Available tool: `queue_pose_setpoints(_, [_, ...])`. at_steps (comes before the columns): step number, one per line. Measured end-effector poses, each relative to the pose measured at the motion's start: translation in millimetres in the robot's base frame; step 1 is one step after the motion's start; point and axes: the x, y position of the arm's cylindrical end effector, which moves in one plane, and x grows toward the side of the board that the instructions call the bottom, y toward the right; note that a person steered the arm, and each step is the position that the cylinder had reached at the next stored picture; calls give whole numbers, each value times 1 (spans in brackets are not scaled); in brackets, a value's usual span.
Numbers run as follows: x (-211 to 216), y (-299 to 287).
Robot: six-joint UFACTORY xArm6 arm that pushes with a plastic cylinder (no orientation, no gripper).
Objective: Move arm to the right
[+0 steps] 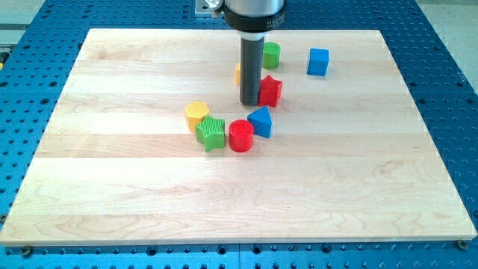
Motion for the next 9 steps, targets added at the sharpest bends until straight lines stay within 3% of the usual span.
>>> queue_pose_setpoints(2, [-114,1])
queue_pose_setpoints(4, [-160,21])
queue_pose_setpoints(9, [-165,74])
